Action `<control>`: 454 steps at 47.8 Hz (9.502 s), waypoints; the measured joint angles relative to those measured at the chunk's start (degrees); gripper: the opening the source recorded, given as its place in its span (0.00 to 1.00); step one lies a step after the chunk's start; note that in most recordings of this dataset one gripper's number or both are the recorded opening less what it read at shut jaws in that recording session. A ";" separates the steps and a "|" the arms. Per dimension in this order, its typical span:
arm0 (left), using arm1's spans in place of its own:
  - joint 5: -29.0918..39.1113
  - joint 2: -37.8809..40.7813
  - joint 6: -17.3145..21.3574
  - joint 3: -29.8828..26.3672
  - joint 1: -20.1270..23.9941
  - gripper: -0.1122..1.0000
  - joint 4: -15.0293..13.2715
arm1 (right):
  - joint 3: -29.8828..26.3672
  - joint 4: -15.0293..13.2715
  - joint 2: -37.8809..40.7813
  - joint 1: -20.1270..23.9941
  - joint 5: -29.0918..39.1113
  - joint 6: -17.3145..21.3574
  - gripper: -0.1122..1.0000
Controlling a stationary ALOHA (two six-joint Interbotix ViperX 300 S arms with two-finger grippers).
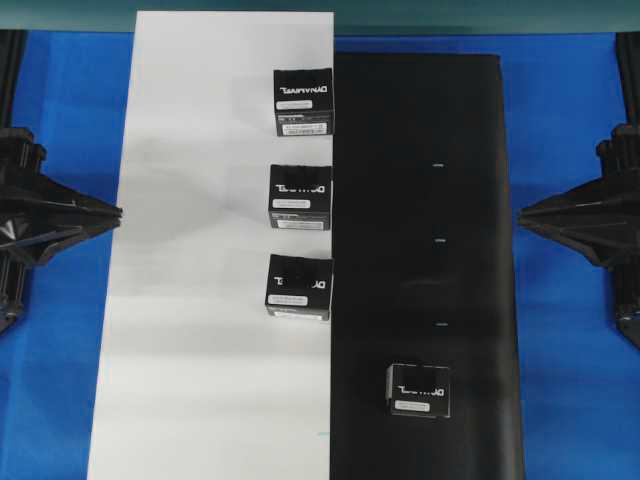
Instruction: Place the box from the black base onto the white base.
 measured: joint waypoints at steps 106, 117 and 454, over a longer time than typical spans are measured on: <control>15.47 -1.14 -4.75 -6.33 -3.96 0.08 0.53 | -24.08 -7.91 38.32 27.51 54.40 37.79 1.00; 15.56 -1.05 -4.92 -6.24 -3.96 0.08 0.62 | -24.08 -9.14 40.87 27.33 51.68 39.02 1.00; 21.88 -5.45 -7.65 -5.71 -4.04 0.08 0.53 | -38.14 -22.76 24.96 19.60 52.03 35.86 0.99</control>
